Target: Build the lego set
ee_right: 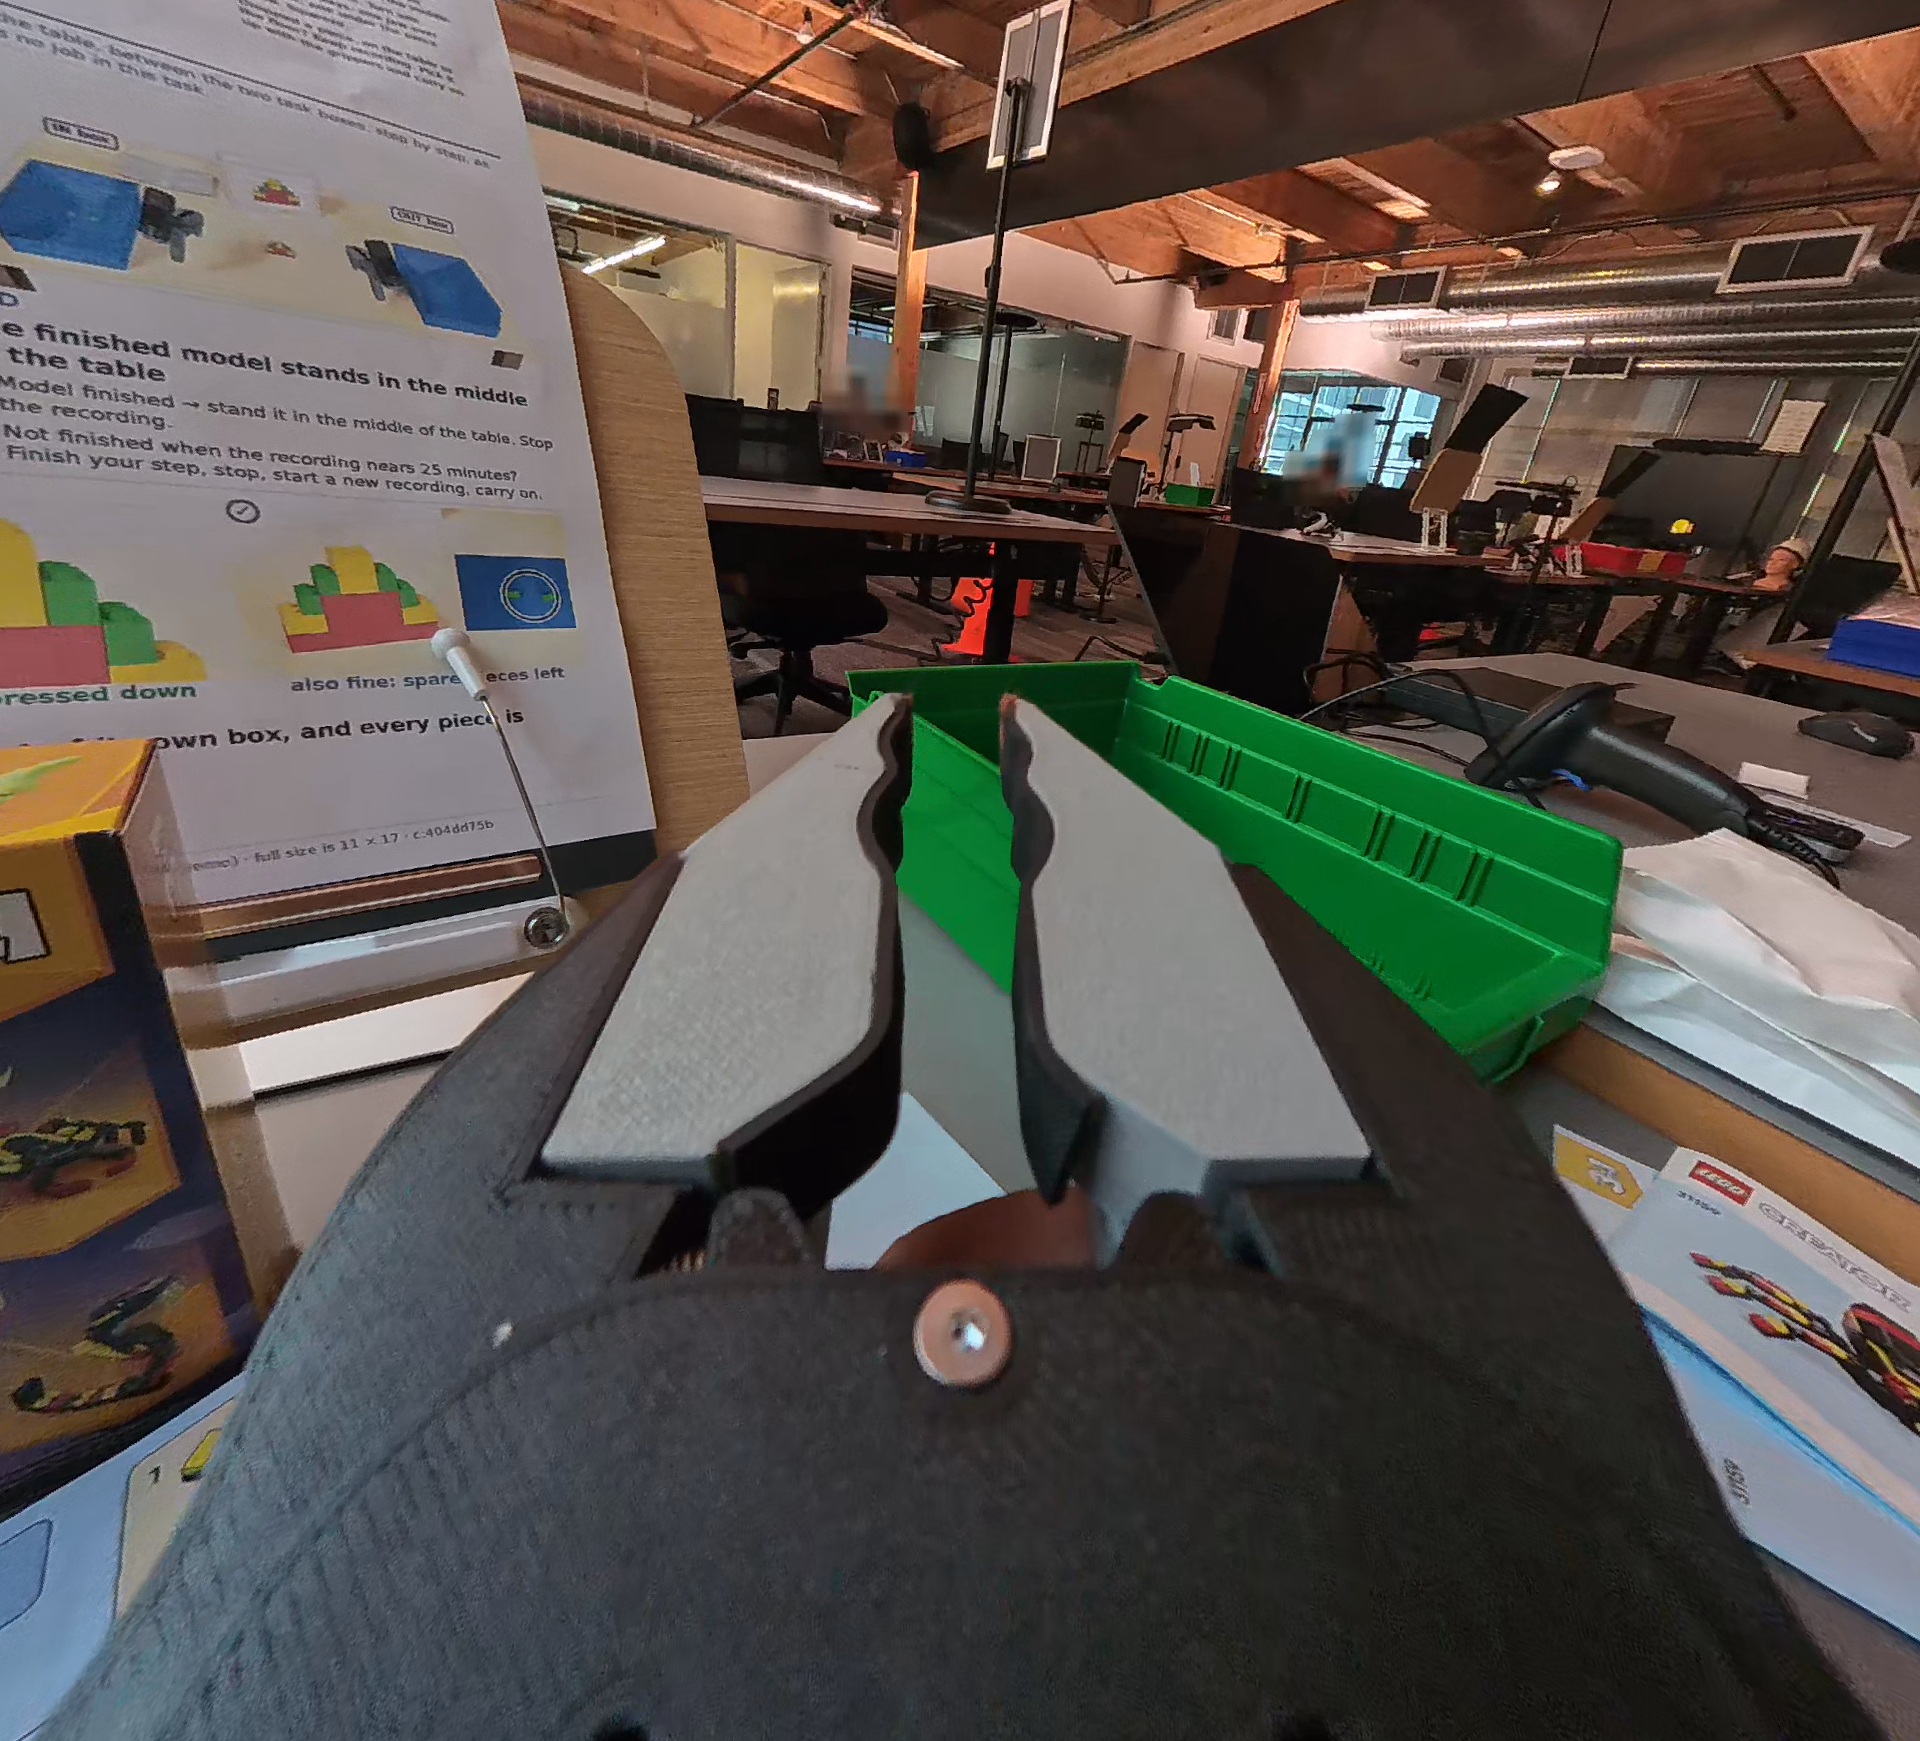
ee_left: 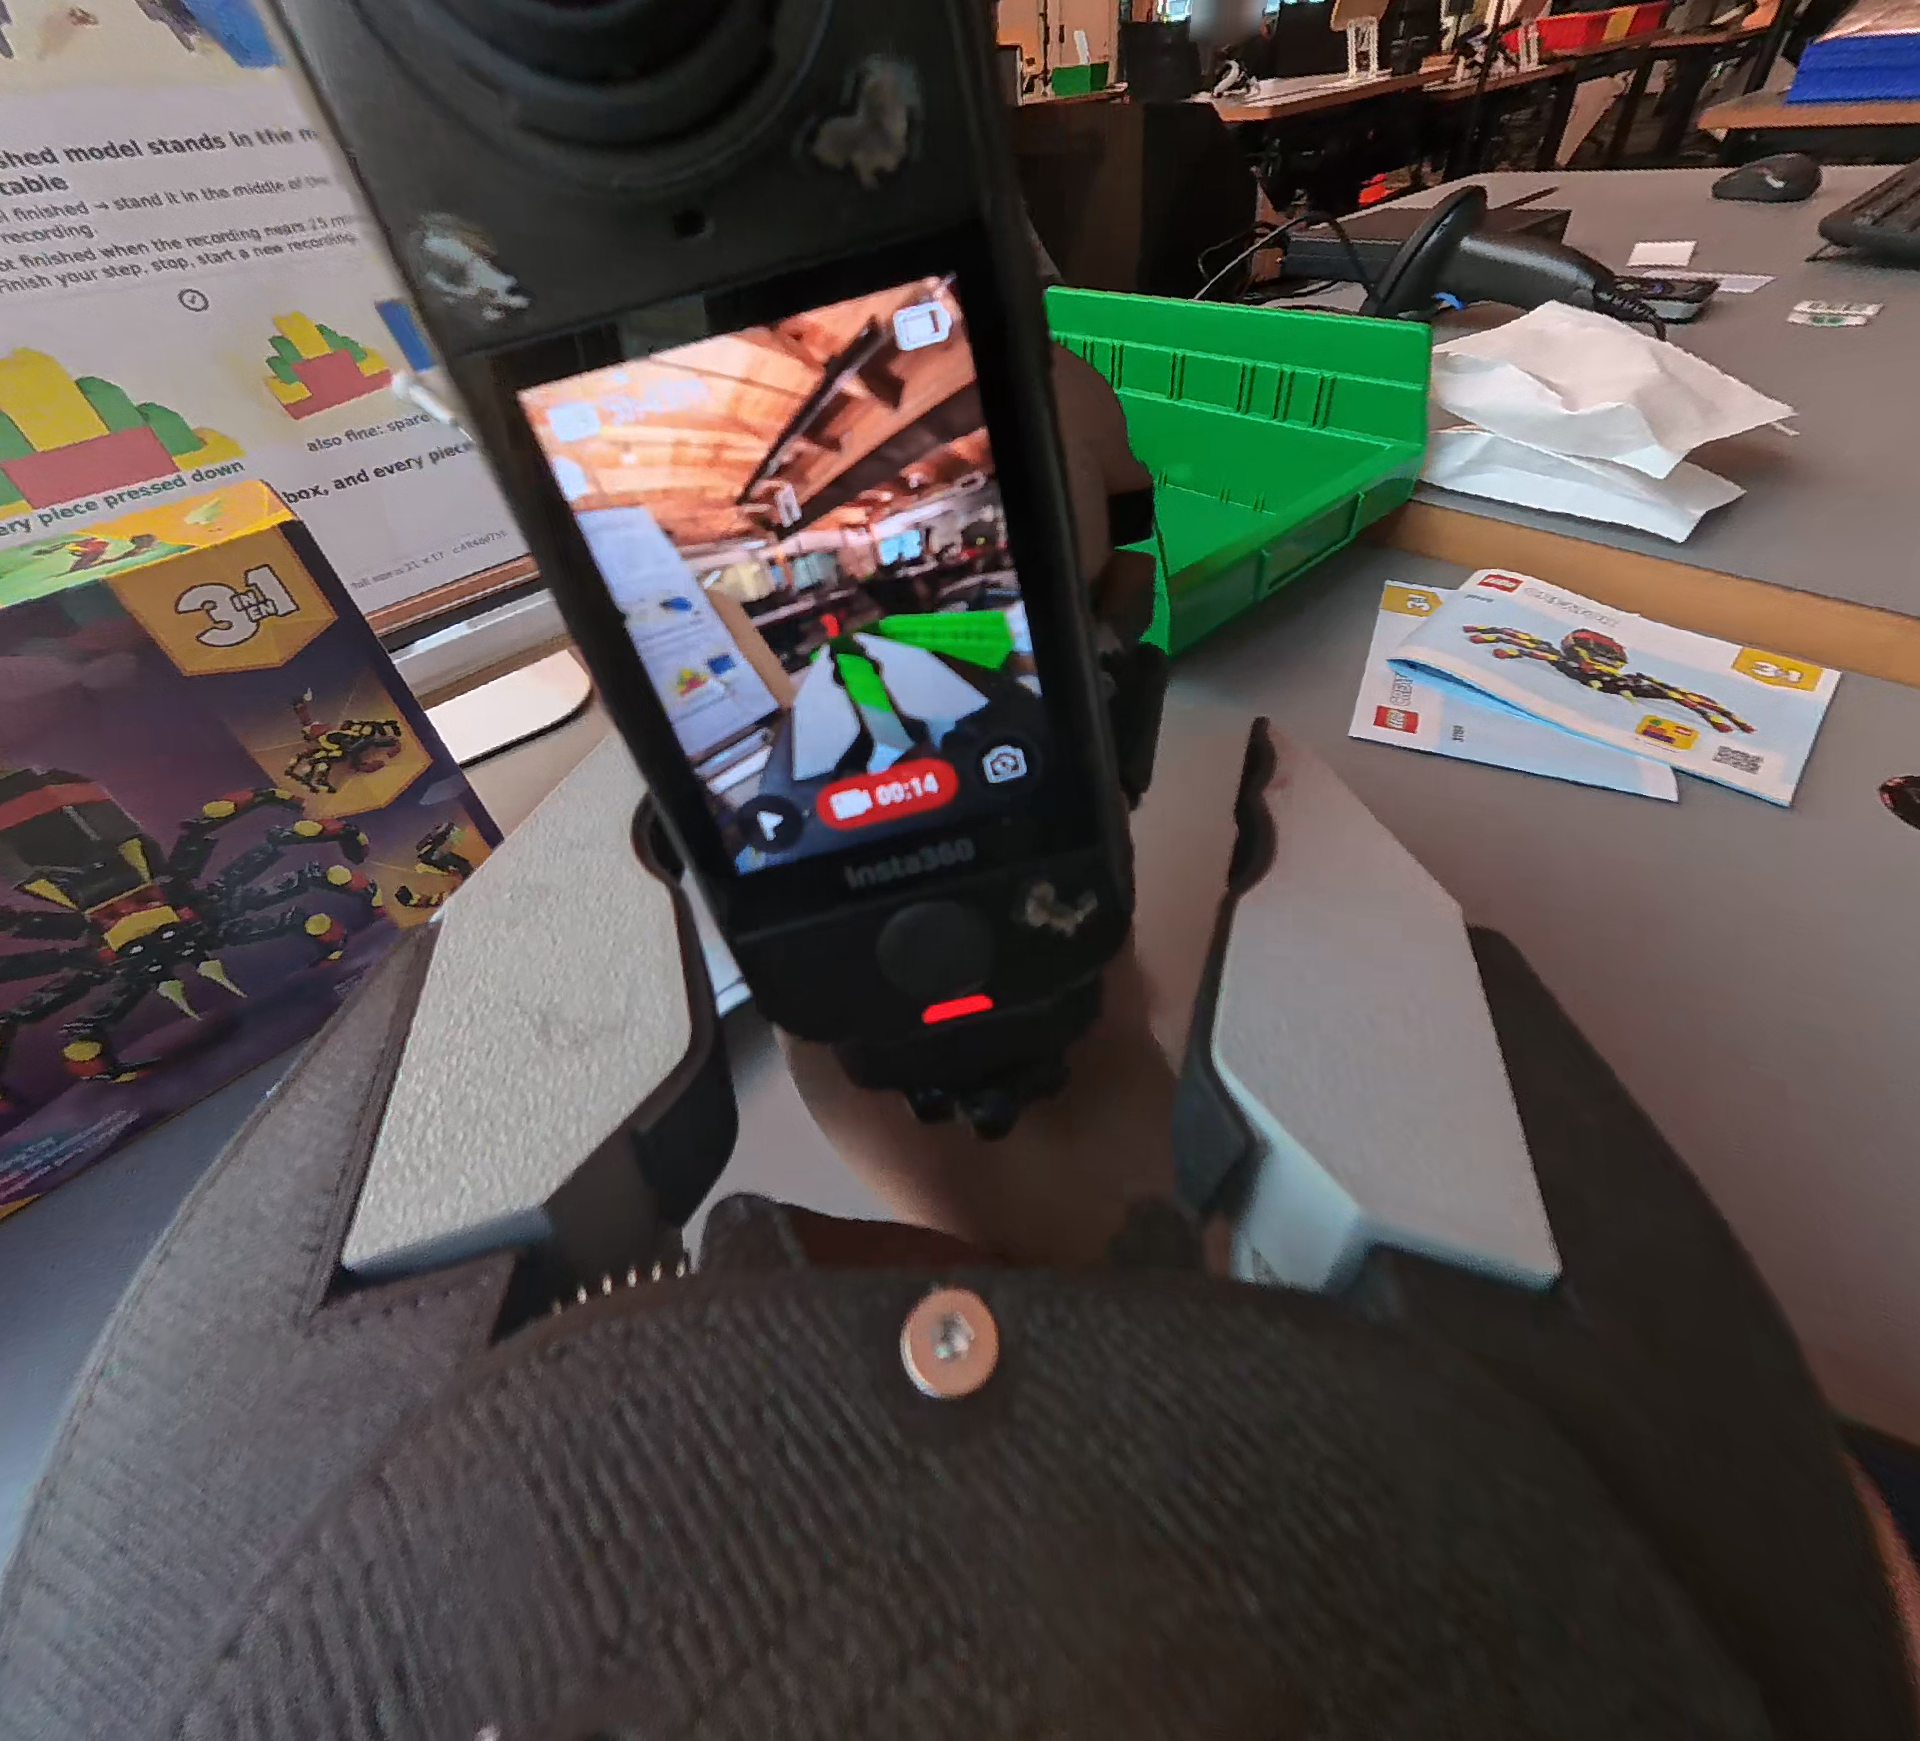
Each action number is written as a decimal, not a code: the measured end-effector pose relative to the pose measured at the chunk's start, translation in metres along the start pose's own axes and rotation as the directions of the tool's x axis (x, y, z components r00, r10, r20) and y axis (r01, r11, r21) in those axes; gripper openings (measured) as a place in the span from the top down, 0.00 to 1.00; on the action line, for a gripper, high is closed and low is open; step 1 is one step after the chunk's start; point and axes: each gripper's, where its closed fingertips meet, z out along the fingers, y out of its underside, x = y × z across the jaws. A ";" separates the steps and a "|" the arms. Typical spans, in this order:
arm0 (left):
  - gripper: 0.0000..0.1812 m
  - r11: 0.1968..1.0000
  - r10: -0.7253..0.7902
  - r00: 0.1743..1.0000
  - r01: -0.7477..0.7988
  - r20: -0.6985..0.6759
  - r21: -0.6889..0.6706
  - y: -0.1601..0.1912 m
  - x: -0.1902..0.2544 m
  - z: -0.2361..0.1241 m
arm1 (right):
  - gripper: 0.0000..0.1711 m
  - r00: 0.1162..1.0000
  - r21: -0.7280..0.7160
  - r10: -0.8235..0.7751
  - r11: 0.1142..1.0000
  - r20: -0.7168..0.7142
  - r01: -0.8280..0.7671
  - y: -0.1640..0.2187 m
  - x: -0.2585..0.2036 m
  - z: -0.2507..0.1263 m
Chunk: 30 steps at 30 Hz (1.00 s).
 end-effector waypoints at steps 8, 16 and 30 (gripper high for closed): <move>0.43 0.999 -0.028 0.997 0.031 -0.067 0.037 -0.004 -0.003 -0.010 | 0.85 0.991 -0.048 0.018 0.999 0.129 -0.012 0.014 -0.018 0.006; 0.68 0.961 -0.017 0.999 0.026 -0.034 0.275 -0.052 -0.051 -0.060 | 0.82 0.831 -0.034 0.009 0.999 0.557 0.012 0.017 -0.056 -0.003; 1.00 0.987 0.091 0.914 -0.134 0.396 0.083 0.008 -0.220 -0.131 | 1.00 0.613 -0.001 -0.134 0.976 0.778 0.216 0.057 -0.034 -0.017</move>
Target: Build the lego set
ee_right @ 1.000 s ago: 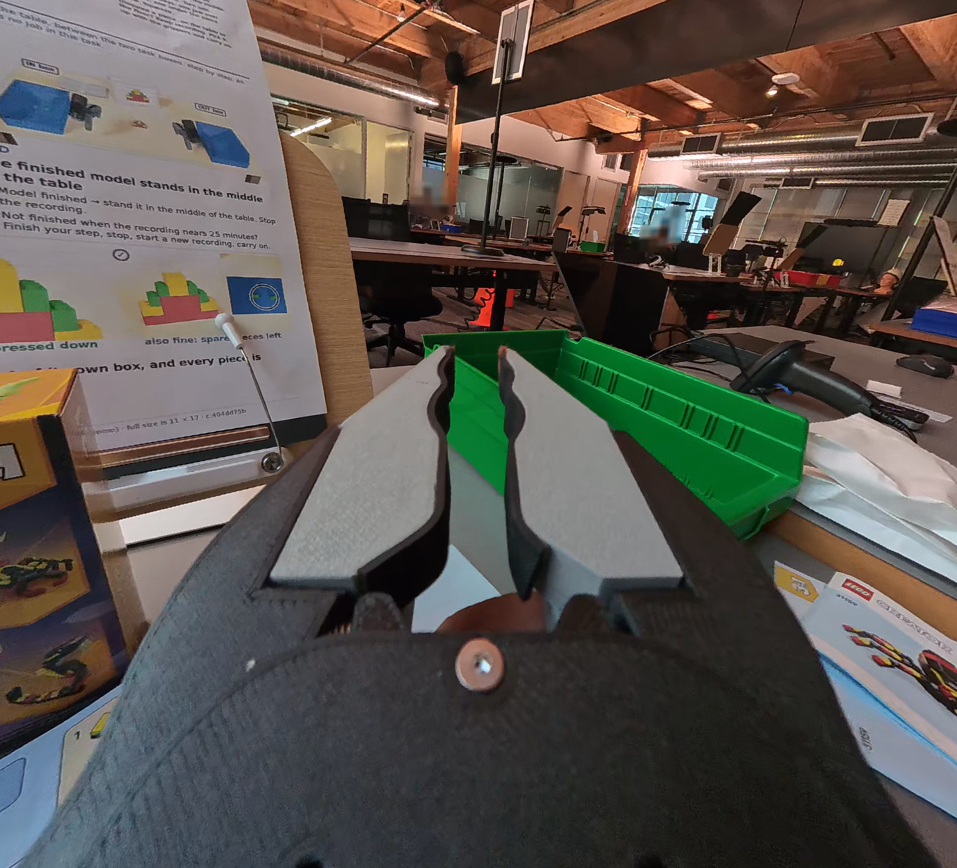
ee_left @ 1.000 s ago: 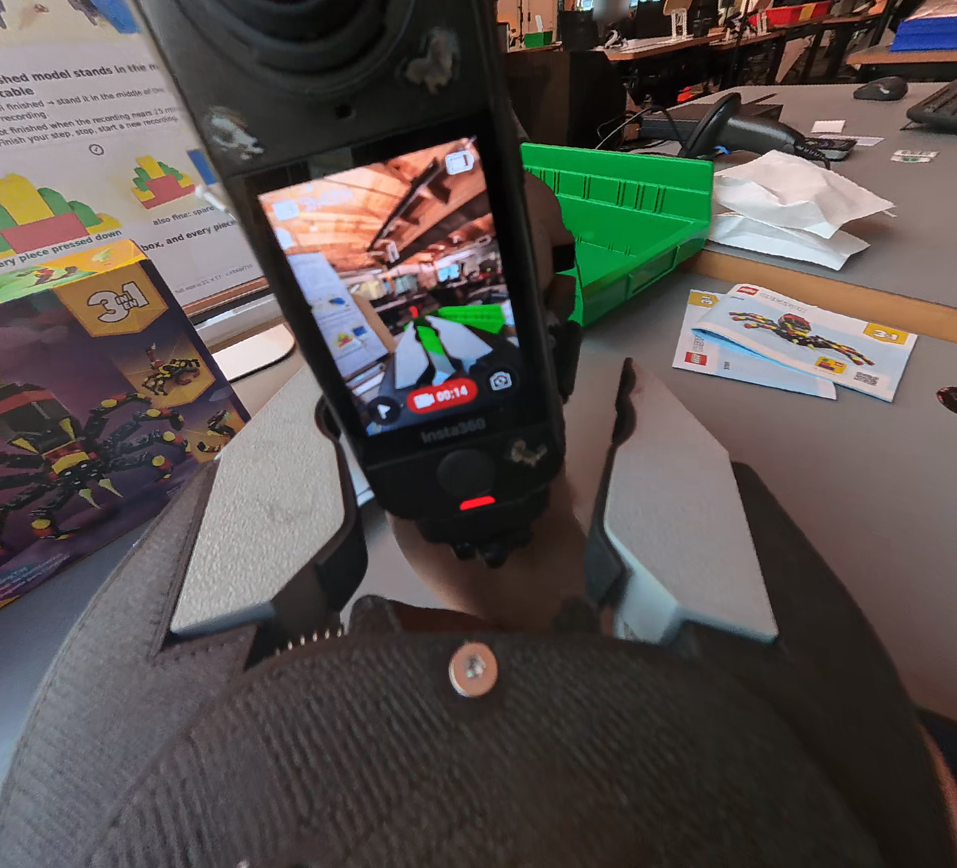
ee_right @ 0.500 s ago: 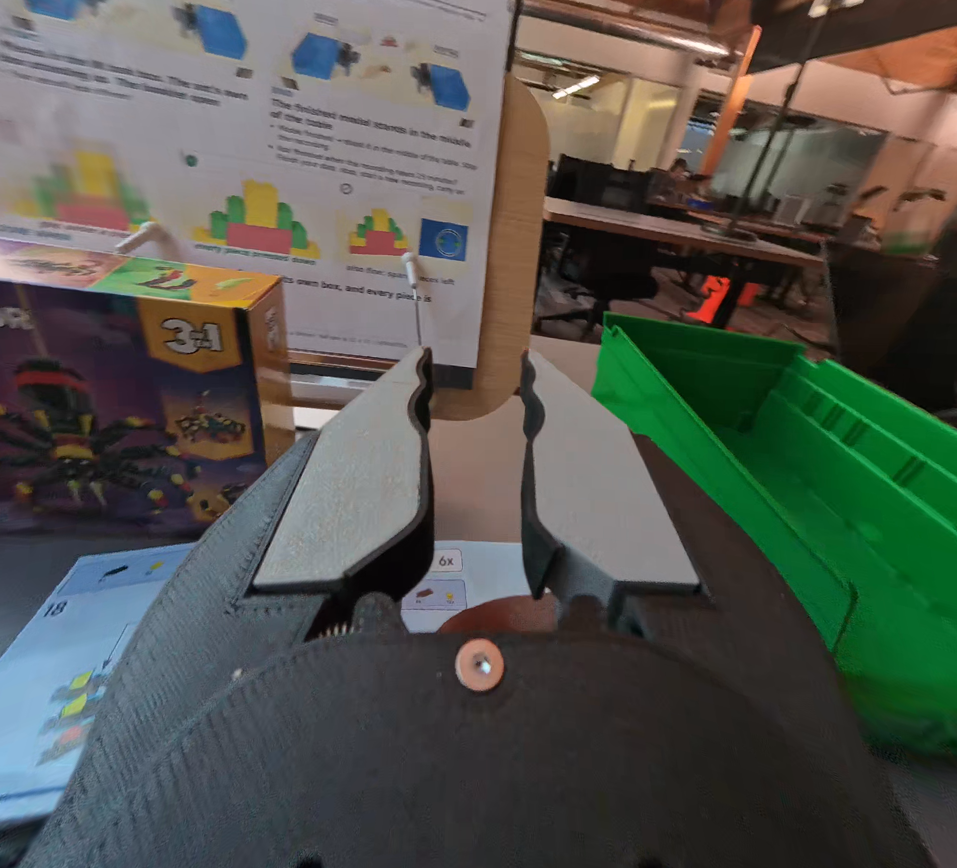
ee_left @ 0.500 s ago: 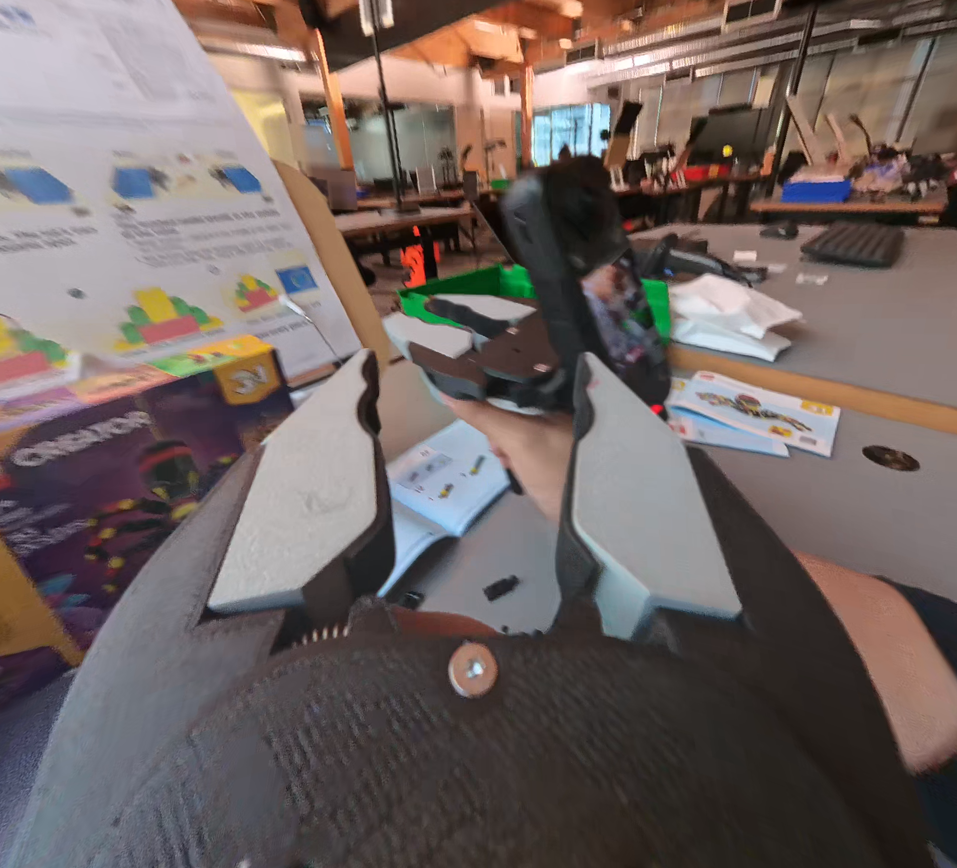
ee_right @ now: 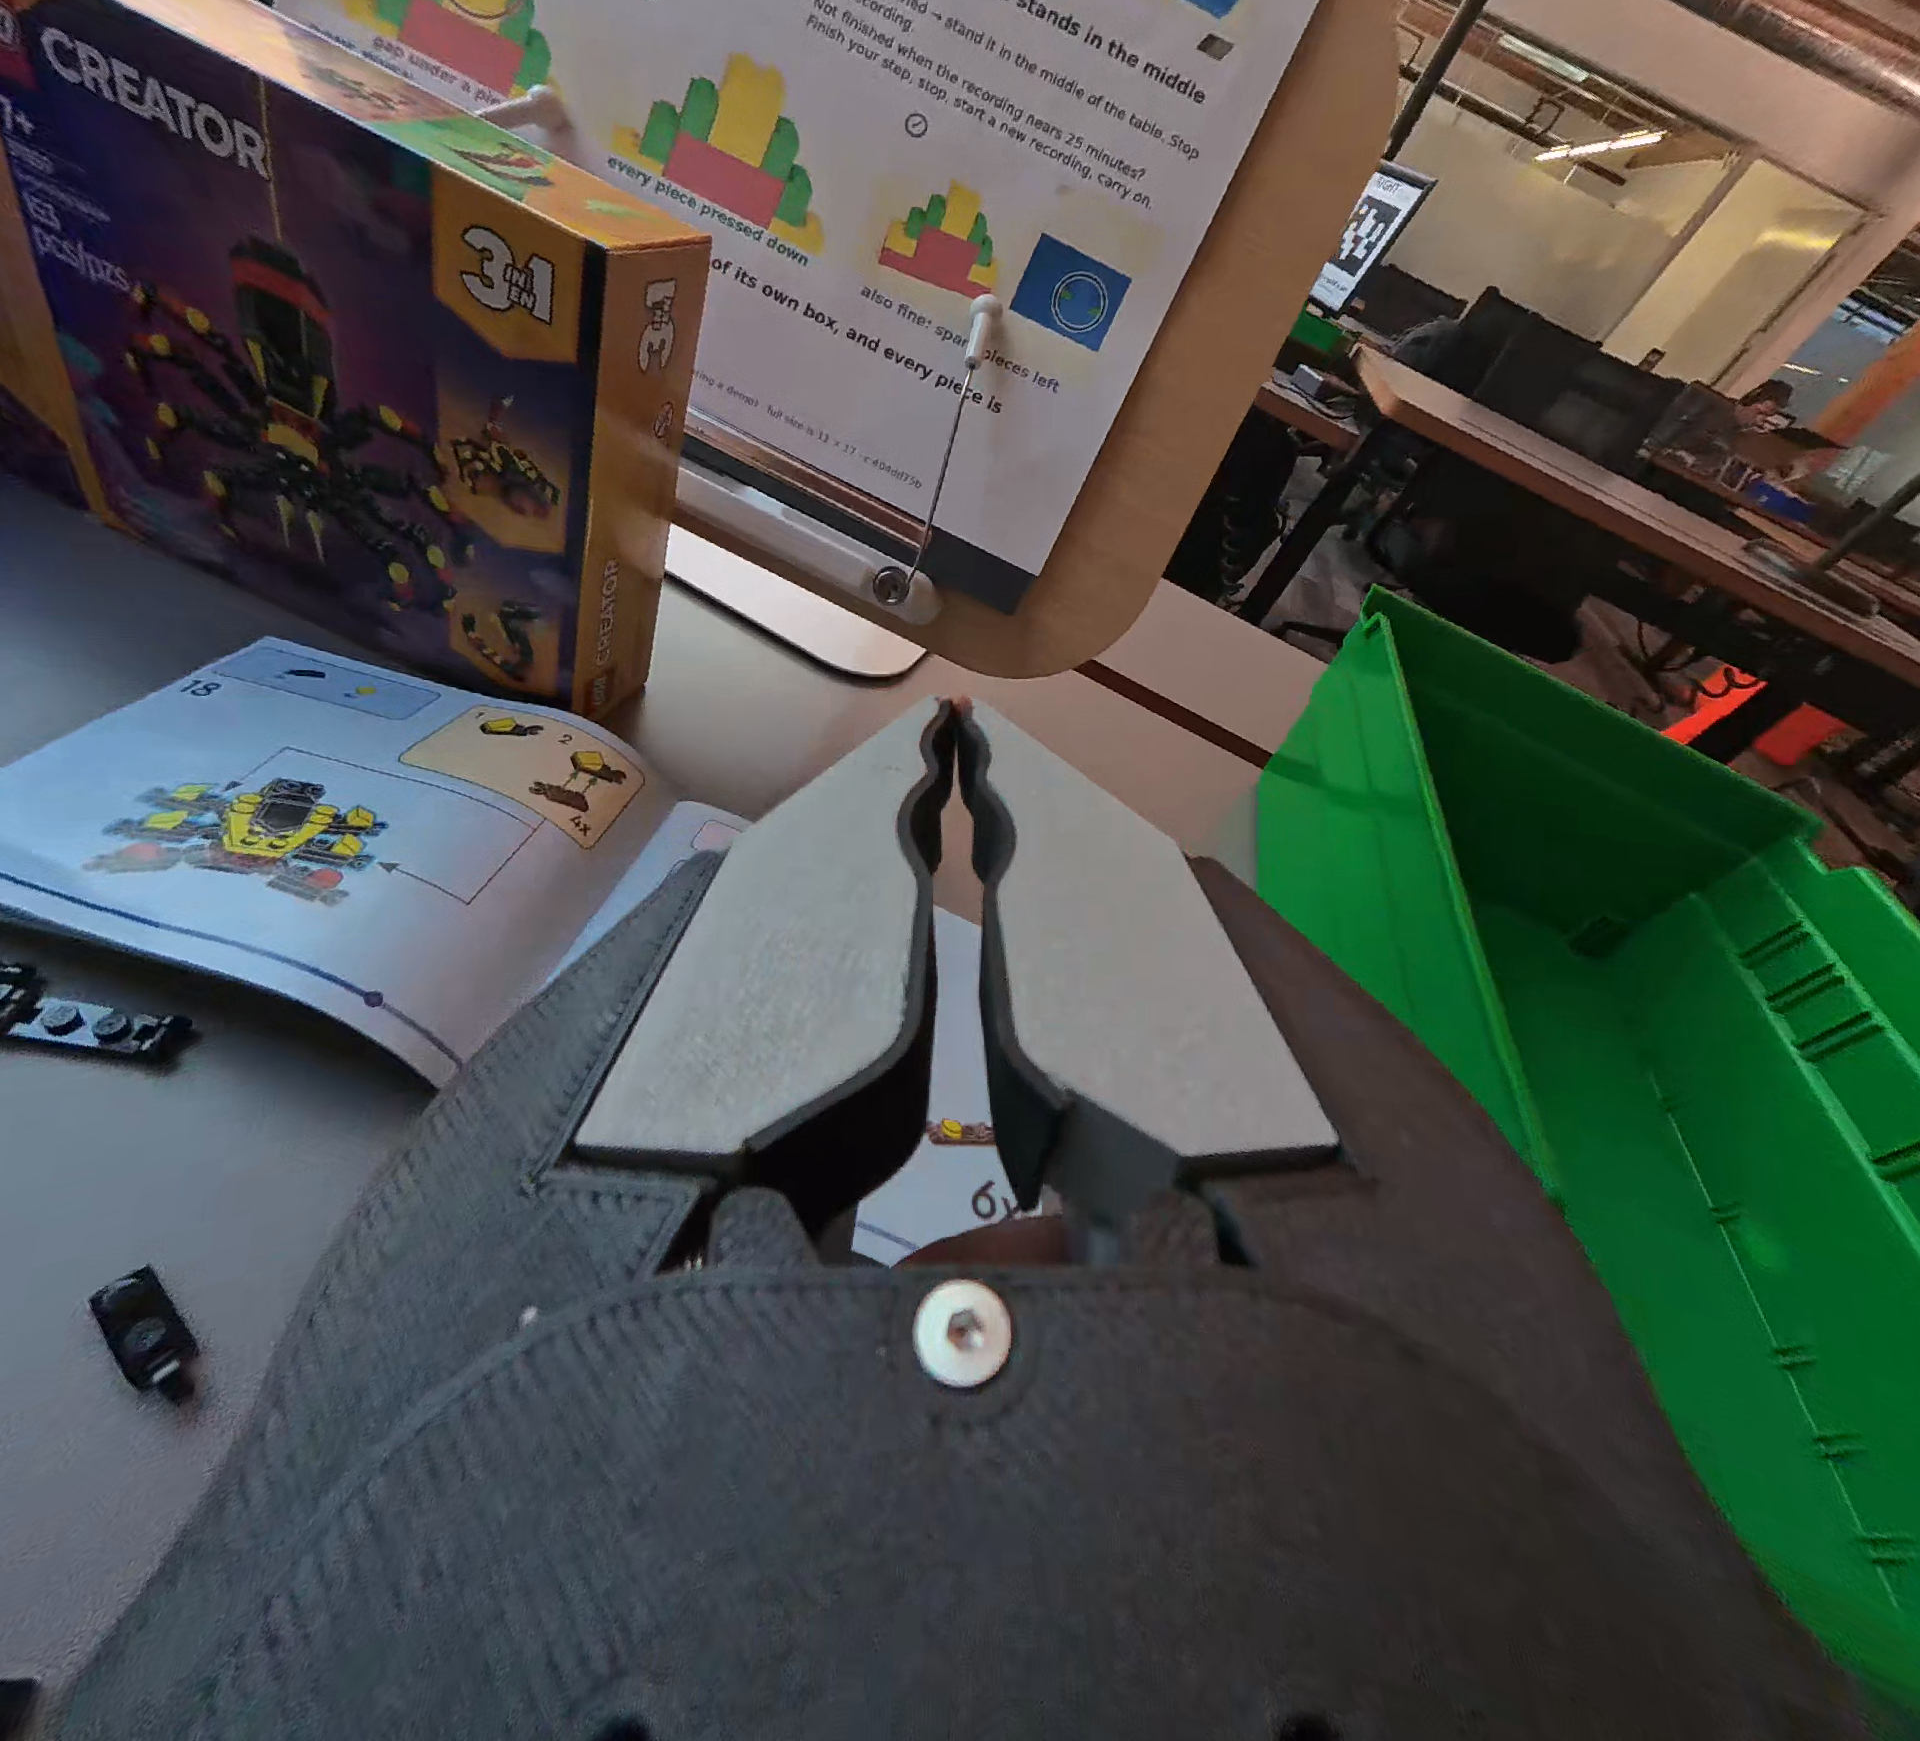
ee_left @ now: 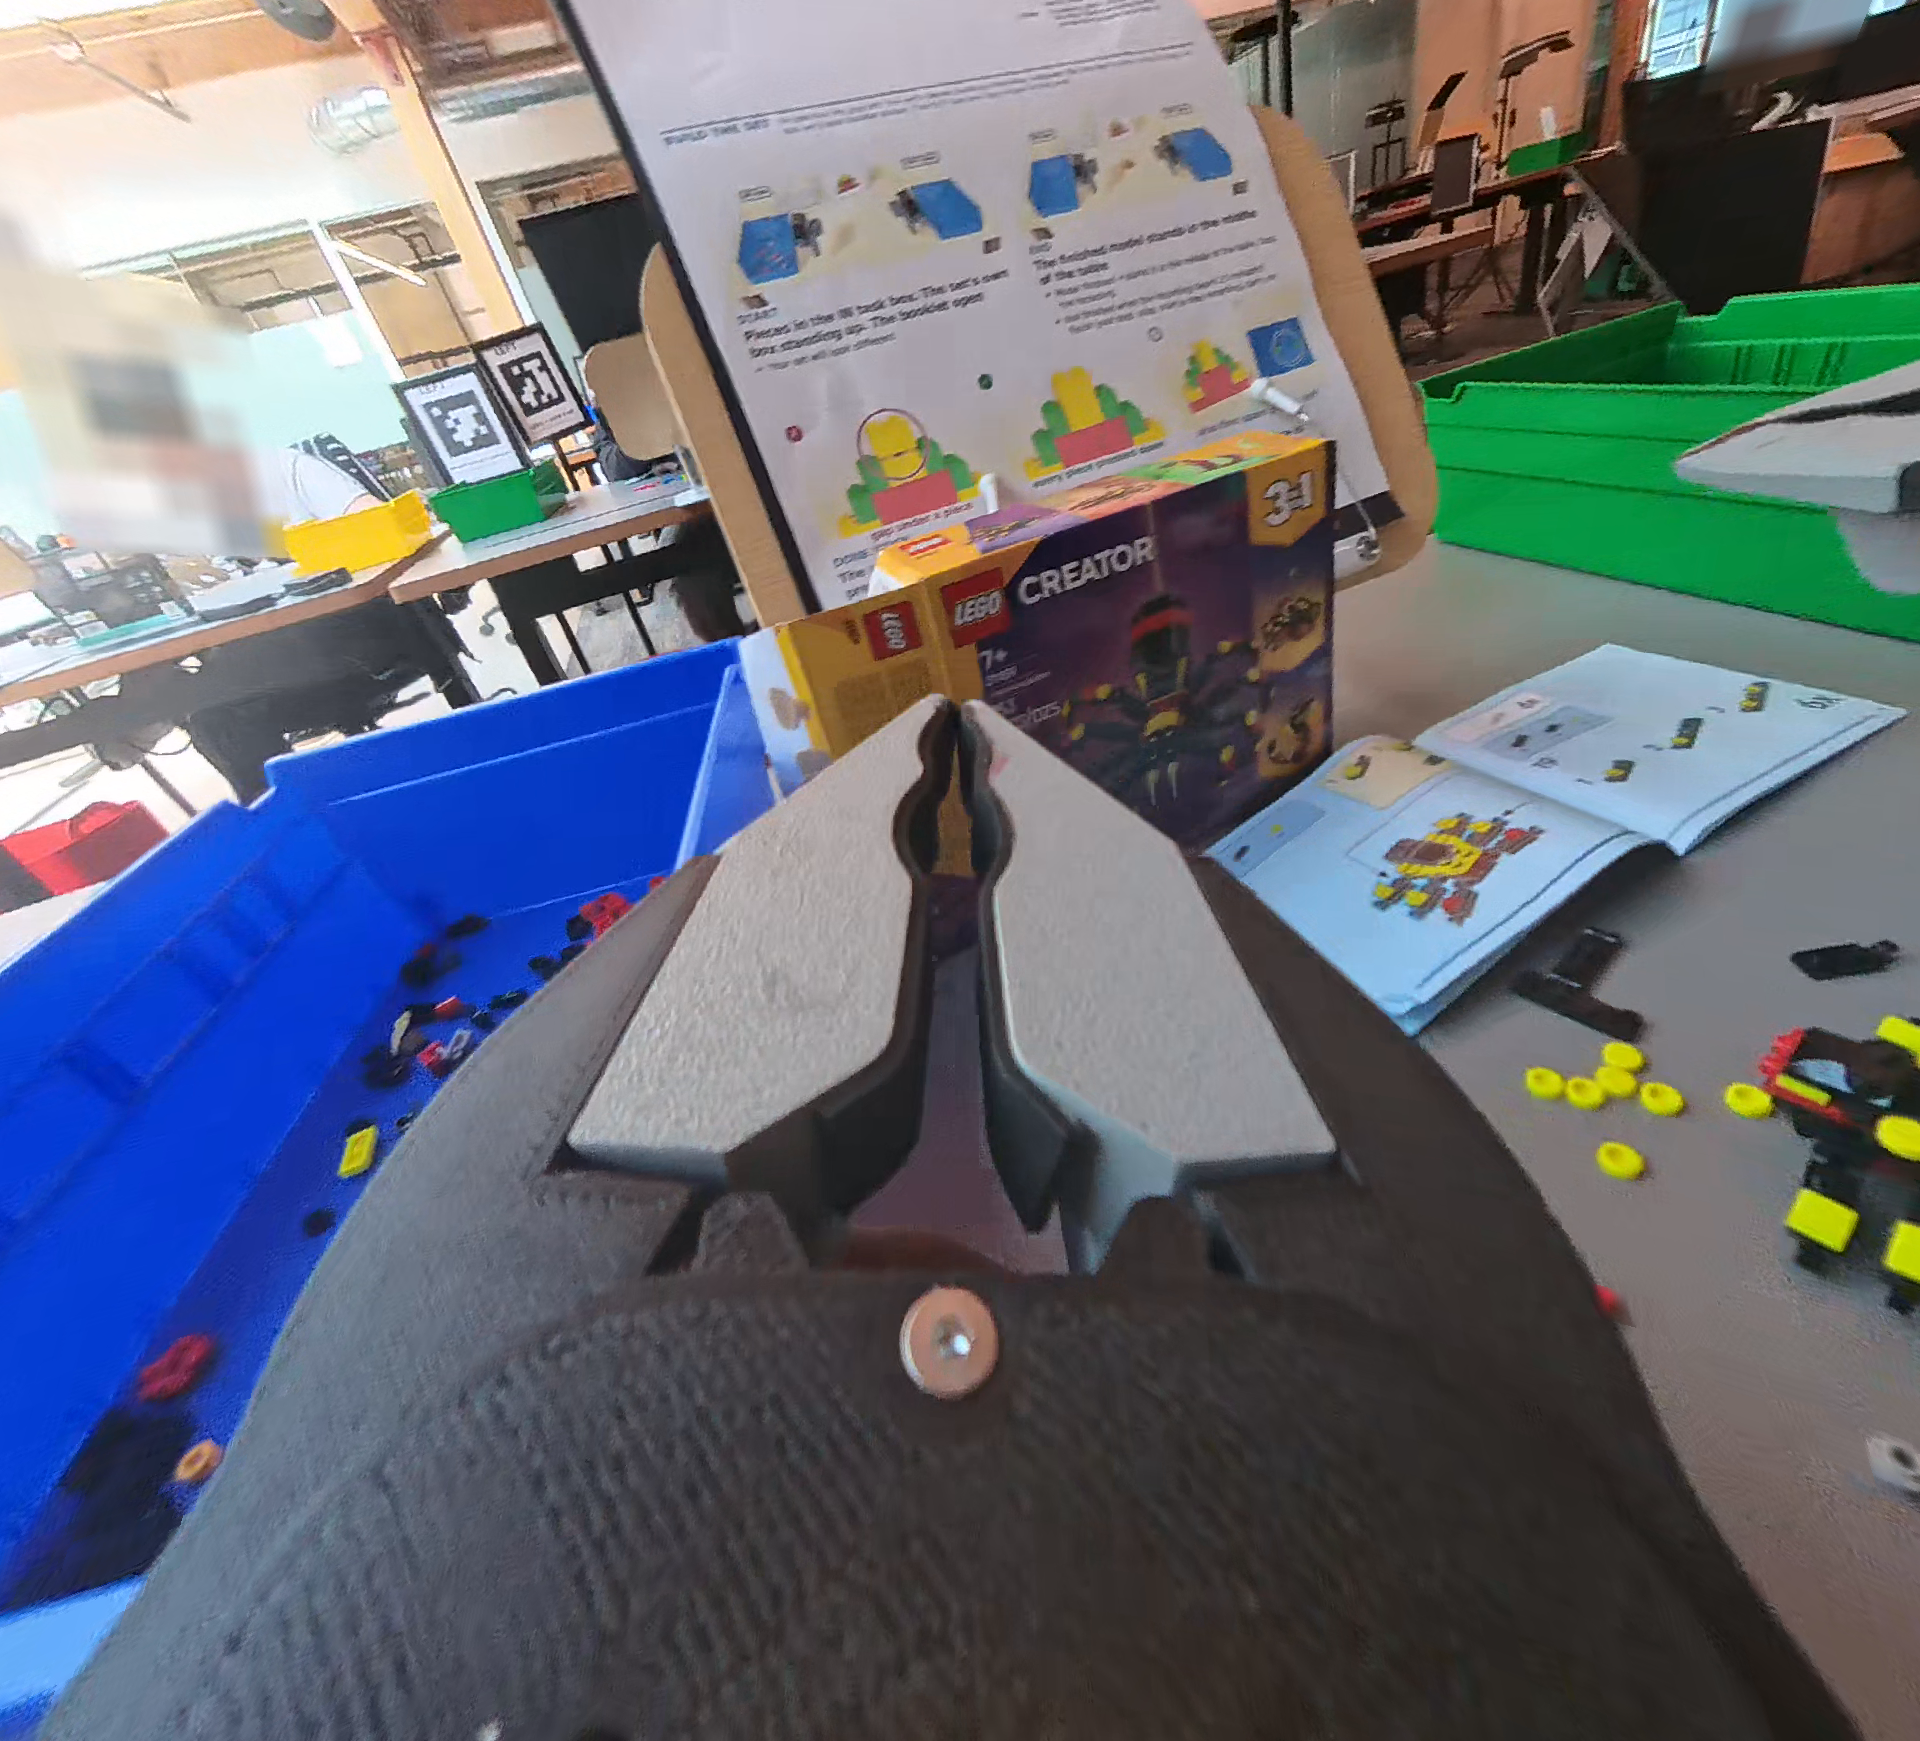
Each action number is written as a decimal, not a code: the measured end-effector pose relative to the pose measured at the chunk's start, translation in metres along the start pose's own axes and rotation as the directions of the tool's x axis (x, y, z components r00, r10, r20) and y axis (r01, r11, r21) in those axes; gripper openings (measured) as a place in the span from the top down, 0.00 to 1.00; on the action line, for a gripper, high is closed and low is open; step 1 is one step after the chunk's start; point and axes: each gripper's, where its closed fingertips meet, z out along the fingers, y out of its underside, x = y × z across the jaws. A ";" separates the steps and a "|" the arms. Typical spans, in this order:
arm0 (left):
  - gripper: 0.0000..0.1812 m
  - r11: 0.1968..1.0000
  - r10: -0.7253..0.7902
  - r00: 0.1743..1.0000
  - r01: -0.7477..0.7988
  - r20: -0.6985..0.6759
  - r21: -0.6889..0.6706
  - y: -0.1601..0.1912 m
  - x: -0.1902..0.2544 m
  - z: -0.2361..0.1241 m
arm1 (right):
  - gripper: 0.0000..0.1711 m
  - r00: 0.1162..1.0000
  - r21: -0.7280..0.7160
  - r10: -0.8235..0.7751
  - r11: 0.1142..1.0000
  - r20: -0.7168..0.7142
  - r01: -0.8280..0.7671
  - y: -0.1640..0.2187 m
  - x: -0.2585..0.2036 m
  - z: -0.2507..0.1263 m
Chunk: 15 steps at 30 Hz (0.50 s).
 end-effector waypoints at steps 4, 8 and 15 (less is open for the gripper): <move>1.00 0.998 -0.064 0.998 0.064 -0.001 -0.026 0.008 -0.009 0.000 | 1.00 0.998 0.016 0.067 0.998 0.018 -0.068 -0.002 0.000 0.000; 1.00 0.997 -0.027 0.999 0.025 -0.027 -0.070 0.016 0.000 0.005 | 1.00 0.997 0.001 0.062 0.998 0.053 -0.062 0.002 -0.012 0.007; 1.00 0.979 0.188 0.981 -0.191 -0.052 -0.076 0.018 0.023 0.004 | 1.00 0.994 0.018 0.005 1.000 0.111 -0.007 0.002 -0.030 0.013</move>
